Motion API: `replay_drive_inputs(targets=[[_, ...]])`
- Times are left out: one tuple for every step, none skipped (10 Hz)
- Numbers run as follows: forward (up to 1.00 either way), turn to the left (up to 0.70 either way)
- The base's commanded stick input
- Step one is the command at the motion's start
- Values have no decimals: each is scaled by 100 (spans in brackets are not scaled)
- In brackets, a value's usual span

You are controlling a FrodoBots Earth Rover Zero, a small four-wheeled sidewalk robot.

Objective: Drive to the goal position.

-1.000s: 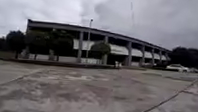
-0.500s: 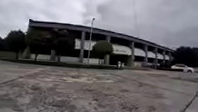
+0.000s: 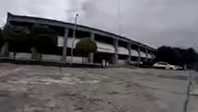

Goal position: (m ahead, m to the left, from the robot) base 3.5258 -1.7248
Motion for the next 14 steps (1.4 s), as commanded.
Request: replay_drive_inputs(targets=[[70,0],[70,0],[70,0],[70,0],[70,0],[70,0],[70,0],[70,0],[70,0],[70,0],[70,0],[70,0],[70,0],[70,0]])
